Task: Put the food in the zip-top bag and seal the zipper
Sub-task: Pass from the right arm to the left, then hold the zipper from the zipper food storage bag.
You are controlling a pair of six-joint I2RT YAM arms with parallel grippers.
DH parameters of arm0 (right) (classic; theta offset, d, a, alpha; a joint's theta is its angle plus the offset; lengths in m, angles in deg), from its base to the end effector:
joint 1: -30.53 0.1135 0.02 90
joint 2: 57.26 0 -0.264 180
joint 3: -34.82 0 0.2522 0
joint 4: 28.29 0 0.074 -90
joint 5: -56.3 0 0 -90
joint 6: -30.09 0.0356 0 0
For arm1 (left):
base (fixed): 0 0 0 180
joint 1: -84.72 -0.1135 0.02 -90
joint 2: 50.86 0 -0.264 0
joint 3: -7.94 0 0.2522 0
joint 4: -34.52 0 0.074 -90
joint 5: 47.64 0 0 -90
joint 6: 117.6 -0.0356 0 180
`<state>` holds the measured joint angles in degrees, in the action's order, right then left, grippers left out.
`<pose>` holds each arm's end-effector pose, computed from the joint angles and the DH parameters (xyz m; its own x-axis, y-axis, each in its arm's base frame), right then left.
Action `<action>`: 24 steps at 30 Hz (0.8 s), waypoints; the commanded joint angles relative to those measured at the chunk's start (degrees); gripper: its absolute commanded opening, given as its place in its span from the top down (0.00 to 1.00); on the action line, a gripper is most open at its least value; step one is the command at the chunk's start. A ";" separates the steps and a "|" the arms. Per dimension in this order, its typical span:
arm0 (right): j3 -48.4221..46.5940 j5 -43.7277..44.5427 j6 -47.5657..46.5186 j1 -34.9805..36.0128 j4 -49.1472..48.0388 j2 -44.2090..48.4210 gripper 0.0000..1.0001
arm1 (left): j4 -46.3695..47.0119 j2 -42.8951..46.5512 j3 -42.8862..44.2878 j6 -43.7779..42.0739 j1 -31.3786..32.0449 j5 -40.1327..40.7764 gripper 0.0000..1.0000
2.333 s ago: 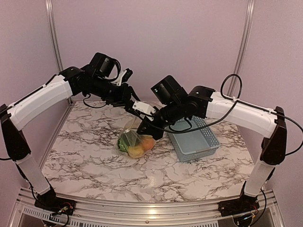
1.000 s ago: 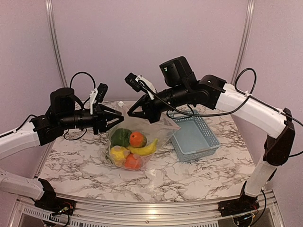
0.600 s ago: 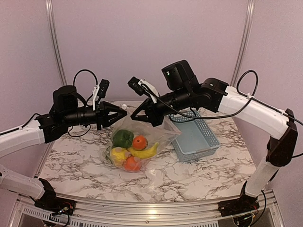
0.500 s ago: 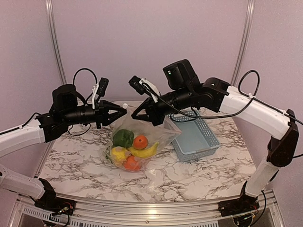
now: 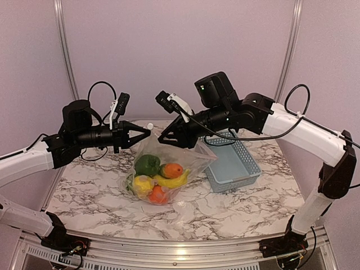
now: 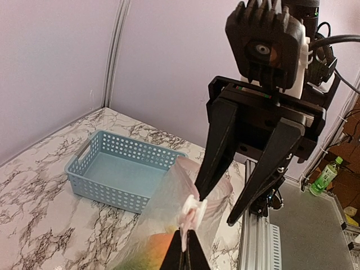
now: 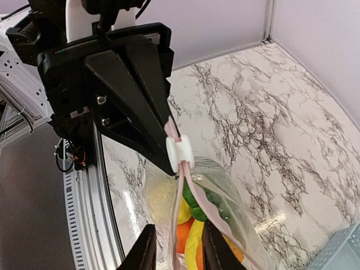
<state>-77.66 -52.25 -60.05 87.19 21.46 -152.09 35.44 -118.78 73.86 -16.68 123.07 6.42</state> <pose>0.1960 0.3185 0.3958 -0.2898 -0.4447 -0.8475 -0.9408 0.2948 0.1670 0.2032 -0.1874 0.3474 -0.1969 -0.0398 -0.9796 0.9423 0.2681 -0.2003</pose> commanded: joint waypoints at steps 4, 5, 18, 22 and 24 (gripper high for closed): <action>-6.56 3.99 -3.81 -0.01 0.73 0.22 0.58 | -10.78 2.98 5.38 -6.76 0.12 0.66 1.00; -6.79 3.89 -4.01 -0.03 0.45 -0.29 0.57 | -12.03 3.21 5.67 -7.44 0.15 0.71 1.00; -9.52 -1.69 -5.53 0.54 -3.61 -5.89 0.46 | -16.68 4.91 6.19 -9.59 0.15 1.10 1.00; -11.90 -4.35 -6.08 0.51 -2.56 -7.99 0.45 | -17.08 4.71 6.18 -9.68 0.15 1.37 1.00; -12.47 -5.61 -6.01 0.55 -2.72 -8.47 0.46 | -17.13 4.67 6.07 -9.77 0.15 1.68 1.00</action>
<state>-86.47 -54.13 -65.08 87.43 18.90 -159.49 19.81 -115.16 78.14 -25.51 123.09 7.44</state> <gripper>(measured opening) 0.546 0.008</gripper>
